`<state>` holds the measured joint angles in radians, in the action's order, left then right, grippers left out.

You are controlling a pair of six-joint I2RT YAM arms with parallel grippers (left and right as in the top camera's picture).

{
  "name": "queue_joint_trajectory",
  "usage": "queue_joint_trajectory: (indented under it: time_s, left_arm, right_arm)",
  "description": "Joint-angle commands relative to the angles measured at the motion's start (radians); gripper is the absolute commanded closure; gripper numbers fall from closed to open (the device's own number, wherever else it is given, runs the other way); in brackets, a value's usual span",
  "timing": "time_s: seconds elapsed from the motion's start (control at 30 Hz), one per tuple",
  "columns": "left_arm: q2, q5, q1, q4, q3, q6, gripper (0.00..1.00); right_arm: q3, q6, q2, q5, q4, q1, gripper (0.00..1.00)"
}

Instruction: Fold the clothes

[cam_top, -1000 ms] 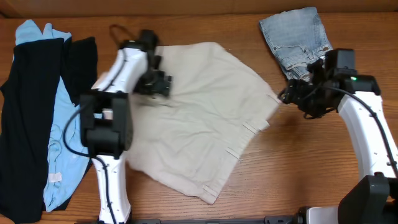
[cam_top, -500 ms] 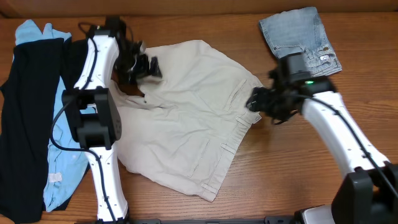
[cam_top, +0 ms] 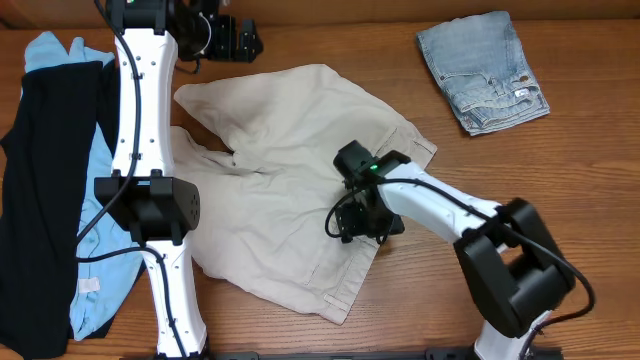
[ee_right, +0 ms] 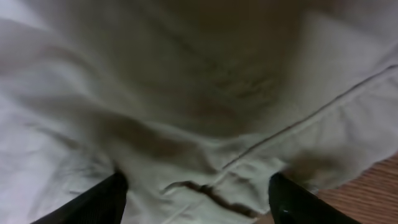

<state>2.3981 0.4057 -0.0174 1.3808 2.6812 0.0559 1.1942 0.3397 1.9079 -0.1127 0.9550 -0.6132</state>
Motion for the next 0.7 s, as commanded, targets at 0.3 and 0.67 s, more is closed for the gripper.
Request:
queue_joint_trajectory:
  time_s: [0.3,0.67]
  left_arm:
    - [-0.005,-0.151,0.01,0.09,0.013,0.153,0.0]
    - [-0.005,-0.151,0.01,0.11,0.013,0.173,0.0]
  right_arm:
    - [-0.011,0.058,0.101,0.15,-0.079,0.173,0.22]
    - [0.017,0.012,0.101,0.133,-0.325,0.485,0.28]
